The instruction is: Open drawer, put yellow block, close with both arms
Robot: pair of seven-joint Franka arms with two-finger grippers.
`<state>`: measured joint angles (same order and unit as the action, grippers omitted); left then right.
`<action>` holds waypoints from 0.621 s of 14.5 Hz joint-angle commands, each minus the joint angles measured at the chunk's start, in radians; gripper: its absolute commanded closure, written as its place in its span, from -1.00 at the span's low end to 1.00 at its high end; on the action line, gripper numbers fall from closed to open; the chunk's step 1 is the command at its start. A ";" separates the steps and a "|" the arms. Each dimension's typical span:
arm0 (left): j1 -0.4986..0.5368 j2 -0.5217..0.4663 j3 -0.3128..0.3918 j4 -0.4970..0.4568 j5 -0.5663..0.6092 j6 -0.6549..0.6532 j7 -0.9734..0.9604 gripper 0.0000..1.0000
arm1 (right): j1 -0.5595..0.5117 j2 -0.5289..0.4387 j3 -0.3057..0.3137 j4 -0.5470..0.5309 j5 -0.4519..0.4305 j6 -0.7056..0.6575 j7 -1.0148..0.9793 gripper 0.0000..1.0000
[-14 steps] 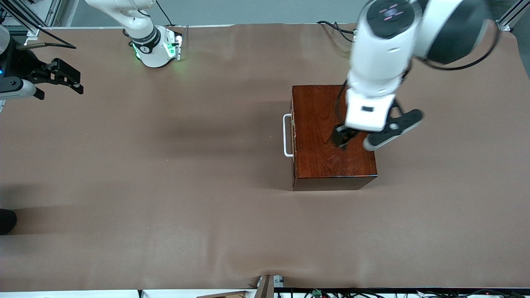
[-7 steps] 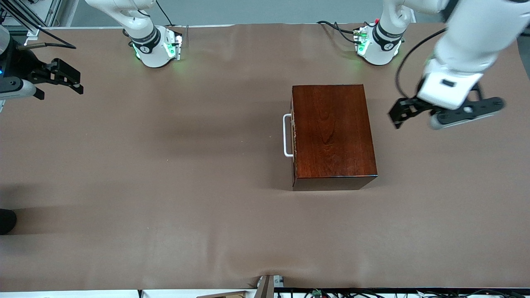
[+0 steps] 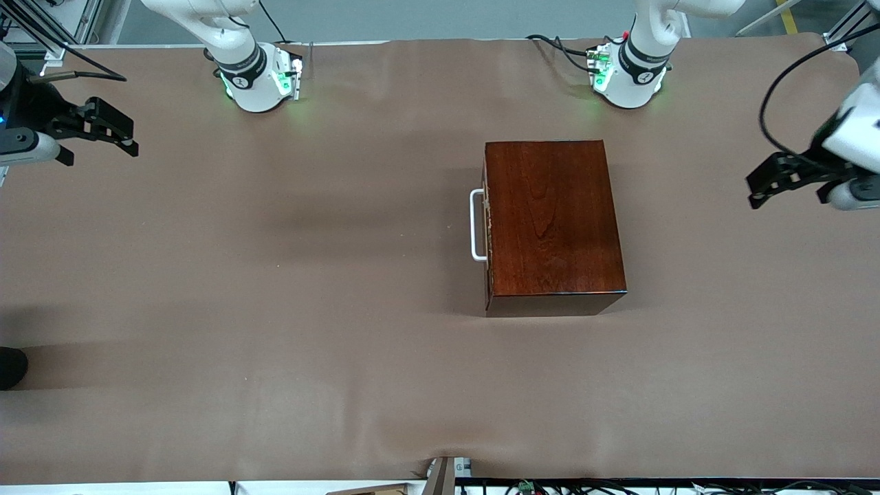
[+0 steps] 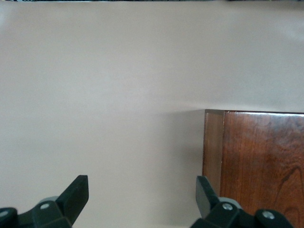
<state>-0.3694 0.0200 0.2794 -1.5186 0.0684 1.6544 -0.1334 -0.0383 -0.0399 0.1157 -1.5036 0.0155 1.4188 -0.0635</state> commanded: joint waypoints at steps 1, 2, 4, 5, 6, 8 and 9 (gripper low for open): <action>0.004 -0.012 -0.016 0.031 -0.018 -0.030 0.011 -1.00 | -0.003 0.012 0.002 0.023 0.007 -0.011 0.013 -1.00; 0.006 -0.012 -0.016 0.035 -0.018 -0.042 0.012 -1.00 | -0.002 0.012 0.002 0.023 0.007 -0.011 0.014 -1.00; 0.016 -0.020 -0.023 0.034 -0.018 -0.065 0.040 -1.00 | -0.003 0.012 0.002 0.022 0.007 -0.011 0.011 -1.00; 0.058 -0.023 -0.072 0.032 -0.018 -0.080 0.055 -1.00 | -0.003 0.012 0.002 0.022 0.007 -0.011 0.011 -1.00; 0.173 -0.025 -0.189 0.031 -0.022 -0.085 0.058 -1.00 | -0.002 0.012 0.002 0.020 0.007 -0.012 0.016 -1.00; 0.305 -0.031 -0.333 0.021 -0.025 -0.088 0.057 -1.00 | -0.003 0.012 0.002 0.022 0.007 -0.011 0.014 -1.00; 0.308 -0.037 -0.335 0.012 -0.025 -0.090 0.057 -1.00 | -0.002 0.012 0.002 0.022 0.007 -0.012 0.014 -1.00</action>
<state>-0.1144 0.0071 -0.0064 -1.4921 0.0607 1.5832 -0.1044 -0.0383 -0.0391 0.1157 -1.5036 0.0155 1.4184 -0.0635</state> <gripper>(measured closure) 0.000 0.000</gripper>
